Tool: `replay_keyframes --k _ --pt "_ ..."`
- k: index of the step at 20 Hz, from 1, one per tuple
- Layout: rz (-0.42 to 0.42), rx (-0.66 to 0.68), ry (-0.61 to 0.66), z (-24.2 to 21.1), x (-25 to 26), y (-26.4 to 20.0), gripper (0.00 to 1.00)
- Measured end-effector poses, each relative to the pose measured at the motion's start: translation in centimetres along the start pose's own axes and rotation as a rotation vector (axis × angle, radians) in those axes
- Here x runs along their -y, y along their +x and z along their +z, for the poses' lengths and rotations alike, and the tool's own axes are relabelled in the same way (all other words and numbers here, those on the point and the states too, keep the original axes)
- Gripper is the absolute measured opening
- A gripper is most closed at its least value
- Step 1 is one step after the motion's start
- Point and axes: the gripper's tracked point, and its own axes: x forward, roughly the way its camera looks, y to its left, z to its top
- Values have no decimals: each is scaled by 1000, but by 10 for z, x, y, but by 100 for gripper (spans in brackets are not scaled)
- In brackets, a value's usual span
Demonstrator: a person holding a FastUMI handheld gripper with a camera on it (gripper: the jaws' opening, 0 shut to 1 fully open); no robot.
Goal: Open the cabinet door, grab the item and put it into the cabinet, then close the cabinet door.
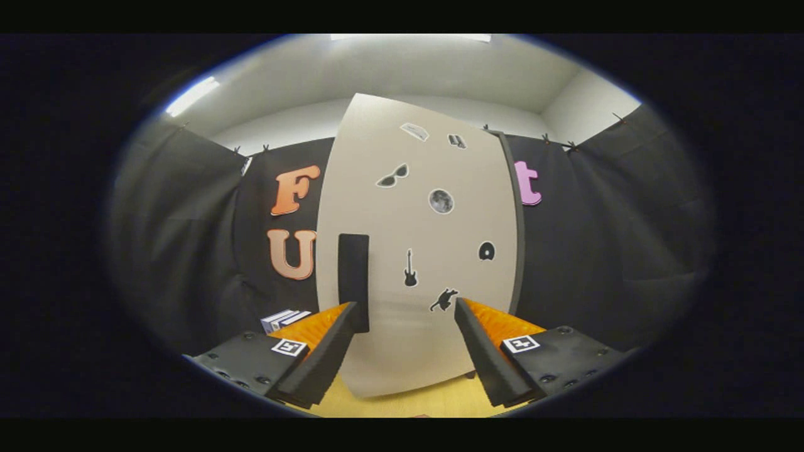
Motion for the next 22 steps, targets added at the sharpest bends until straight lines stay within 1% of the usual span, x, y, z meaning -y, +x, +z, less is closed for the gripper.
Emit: replay_keyframes --k 2,5,6,11,14,16,22 --pt "14 -14 16 -5 -7 17 97" --pt "39 -32 80 -9 -20 37 95" --pt "32 -24 94 -8 -16 38 95" --pt "-37 -58 121 -11 1 67 96" --pt "-137 -117 60 -35 16 98 96" --pt "-175 -96 39 -38 22 114 96" --pt "-127 -104 99 -40 13 121 97"
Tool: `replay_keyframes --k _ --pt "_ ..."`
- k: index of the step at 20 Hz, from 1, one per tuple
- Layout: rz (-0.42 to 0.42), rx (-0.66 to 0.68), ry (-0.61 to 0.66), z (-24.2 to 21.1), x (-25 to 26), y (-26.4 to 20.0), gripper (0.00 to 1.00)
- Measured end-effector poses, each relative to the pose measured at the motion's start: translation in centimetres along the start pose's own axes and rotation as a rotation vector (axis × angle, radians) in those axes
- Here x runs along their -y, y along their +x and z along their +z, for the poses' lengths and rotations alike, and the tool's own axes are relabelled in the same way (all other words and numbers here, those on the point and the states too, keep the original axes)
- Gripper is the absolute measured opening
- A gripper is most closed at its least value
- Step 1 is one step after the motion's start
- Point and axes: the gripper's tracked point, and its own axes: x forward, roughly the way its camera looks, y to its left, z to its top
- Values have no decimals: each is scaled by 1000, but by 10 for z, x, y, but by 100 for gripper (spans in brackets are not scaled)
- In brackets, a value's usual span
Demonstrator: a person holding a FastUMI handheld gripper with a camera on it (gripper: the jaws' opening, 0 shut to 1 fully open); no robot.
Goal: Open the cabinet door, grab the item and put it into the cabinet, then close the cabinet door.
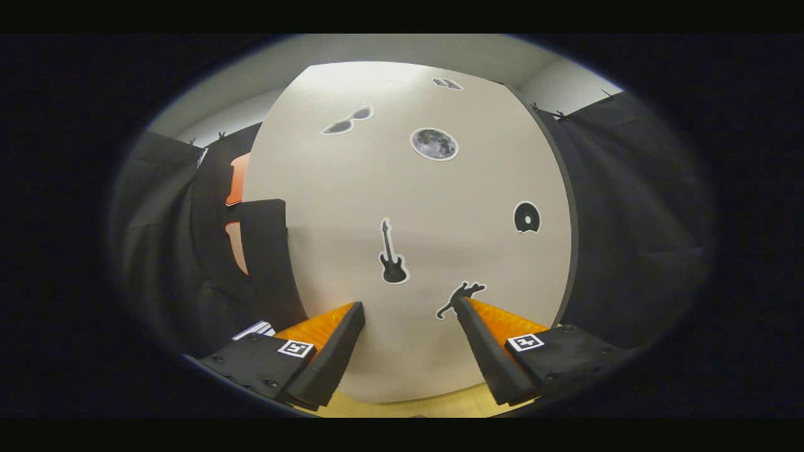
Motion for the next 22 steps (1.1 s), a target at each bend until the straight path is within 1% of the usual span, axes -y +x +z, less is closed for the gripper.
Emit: replay_keyframes --k 9,16,19,22 --pt "10 -9 -13 -3 -9 5 97" --pt "70 -39 21 -7 -10 3 97" --pt "100 -35 31 -6 -5 -14 97" --pt "100 -21 27 -3 14 -44 97"
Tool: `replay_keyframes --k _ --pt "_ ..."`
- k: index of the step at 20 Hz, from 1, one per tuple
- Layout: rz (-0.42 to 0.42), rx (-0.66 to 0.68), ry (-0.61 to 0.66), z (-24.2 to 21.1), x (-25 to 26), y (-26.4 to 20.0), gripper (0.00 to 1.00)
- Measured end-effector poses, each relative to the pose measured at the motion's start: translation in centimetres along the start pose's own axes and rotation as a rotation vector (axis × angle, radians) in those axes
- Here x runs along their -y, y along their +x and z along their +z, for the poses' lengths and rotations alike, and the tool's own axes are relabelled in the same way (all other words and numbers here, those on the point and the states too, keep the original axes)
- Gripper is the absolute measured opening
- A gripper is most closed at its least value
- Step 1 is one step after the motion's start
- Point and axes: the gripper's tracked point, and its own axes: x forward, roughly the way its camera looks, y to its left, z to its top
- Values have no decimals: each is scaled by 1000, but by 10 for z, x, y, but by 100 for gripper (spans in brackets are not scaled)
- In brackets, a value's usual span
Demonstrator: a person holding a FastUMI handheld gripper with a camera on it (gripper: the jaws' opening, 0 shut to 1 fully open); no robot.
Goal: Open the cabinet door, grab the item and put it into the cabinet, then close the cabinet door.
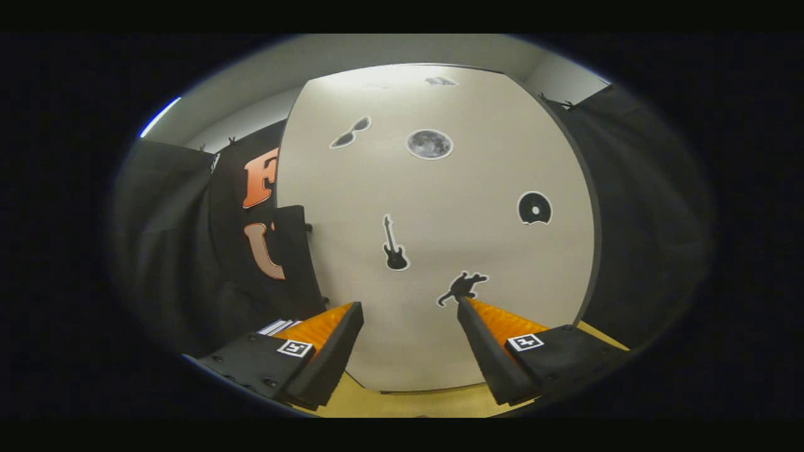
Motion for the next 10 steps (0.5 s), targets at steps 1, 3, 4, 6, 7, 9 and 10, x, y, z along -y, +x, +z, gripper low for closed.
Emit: replay_keyframes --k 1,3,4,6,7,9,10 --pt "-4 3 -3 1 7 -11 97" --pt "-15 15 -15 2 23 -33 97" --pt "-23 22 -21 4 31 -44 97" --pt "-33 43 -32 6 46 -67 97" --pt "-35 54 -36 7 53 -78 97" --pt "-34 75 -39 11 66 -100 97" --pt "-29 88 -37 12 72 -112 97"
